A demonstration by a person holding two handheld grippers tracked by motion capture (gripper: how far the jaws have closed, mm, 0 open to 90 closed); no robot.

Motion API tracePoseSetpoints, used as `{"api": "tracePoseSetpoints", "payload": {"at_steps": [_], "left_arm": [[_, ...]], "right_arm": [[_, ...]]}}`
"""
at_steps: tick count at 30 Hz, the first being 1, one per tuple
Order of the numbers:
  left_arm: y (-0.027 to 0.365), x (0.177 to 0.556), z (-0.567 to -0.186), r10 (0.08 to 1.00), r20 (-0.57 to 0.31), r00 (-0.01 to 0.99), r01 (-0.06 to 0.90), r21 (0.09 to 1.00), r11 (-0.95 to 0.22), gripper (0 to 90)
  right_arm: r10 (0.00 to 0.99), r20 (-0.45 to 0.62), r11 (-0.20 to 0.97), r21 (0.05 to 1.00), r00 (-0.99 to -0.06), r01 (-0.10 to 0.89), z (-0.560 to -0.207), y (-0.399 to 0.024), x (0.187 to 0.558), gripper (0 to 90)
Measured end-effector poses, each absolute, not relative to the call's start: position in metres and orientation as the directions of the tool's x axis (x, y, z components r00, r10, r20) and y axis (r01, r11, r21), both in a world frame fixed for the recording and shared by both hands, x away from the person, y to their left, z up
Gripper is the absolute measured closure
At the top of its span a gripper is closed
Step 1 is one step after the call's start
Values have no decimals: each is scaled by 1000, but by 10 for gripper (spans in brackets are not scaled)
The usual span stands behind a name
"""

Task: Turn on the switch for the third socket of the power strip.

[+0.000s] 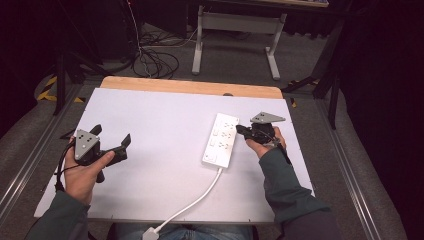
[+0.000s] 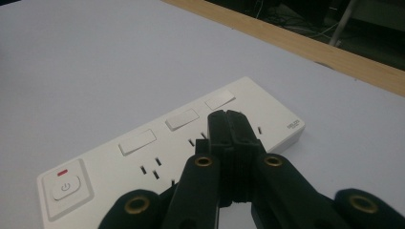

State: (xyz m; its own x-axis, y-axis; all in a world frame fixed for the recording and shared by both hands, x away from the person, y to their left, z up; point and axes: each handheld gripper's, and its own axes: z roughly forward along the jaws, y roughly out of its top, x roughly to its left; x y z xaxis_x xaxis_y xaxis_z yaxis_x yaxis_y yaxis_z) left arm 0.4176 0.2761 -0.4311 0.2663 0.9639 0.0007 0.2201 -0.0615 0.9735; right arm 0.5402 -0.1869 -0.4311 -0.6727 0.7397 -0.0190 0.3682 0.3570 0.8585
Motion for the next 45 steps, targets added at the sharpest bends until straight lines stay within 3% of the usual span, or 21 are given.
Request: {"api": "tracePoseSetpoints", "payload": {"at_steps": [42,45], "left_arm": [[276,418,-431,964,-2,264,219,974,-58,47],[276,418,-431,964,3,266,218,974,-63,47]], "right_arm": [[728,33,233,927,-685,293,-424,-230,491,899],[725,34,224,933,-688,282,-423,-233,489,862]]}}
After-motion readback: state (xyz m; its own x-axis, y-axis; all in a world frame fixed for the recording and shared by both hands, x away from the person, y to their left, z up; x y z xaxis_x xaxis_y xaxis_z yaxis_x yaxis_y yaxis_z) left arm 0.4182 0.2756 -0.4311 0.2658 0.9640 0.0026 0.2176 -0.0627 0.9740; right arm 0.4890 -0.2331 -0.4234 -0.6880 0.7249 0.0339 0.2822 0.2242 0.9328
